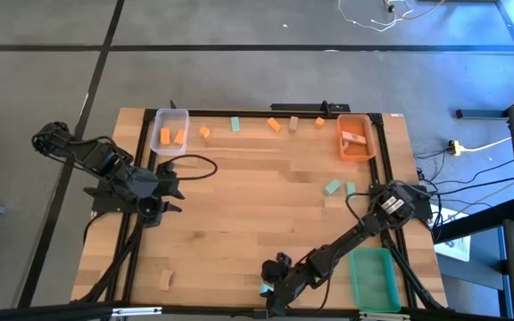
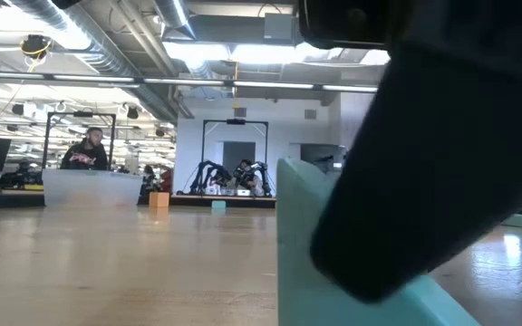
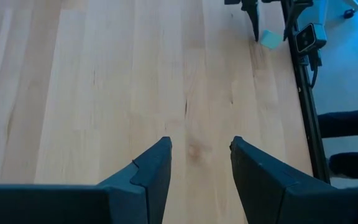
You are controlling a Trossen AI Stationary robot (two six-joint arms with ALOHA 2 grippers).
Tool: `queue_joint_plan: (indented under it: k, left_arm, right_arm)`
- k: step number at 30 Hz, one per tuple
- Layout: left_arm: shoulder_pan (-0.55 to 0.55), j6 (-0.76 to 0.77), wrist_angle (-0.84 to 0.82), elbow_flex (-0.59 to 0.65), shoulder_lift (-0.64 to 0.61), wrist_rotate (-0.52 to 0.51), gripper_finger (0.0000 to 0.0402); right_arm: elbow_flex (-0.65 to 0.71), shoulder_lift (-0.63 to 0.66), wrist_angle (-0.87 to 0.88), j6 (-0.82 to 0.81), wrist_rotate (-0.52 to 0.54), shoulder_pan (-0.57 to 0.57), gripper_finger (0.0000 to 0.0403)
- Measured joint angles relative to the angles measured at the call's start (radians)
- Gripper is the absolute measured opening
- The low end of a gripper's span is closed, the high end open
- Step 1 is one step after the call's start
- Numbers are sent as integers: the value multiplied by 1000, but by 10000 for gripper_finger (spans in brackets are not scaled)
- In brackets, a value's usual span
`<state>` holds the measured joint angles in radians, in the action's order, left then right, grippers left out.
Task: Sort & place blocks by color
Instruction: Put the blue block into the green bin
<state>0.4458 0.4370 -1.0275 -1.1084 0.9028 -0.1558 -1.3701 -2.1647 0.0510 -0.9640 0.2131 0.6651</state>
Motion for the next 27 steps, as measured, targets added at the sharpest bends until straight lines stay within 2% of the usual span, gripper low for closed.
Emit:
queue_joint_plan:
  k: [10, 27]
  left_arm:
    - [0, -1, -5, 0, 0, 0, 153]
    - [0, -2, -14, 0, 0, 0, 153]
  right_arm:
    - [-3, -18, -23, -99, 4, 0, 246]
    - [-1, -24, -64, -83, 14, 6, 246]
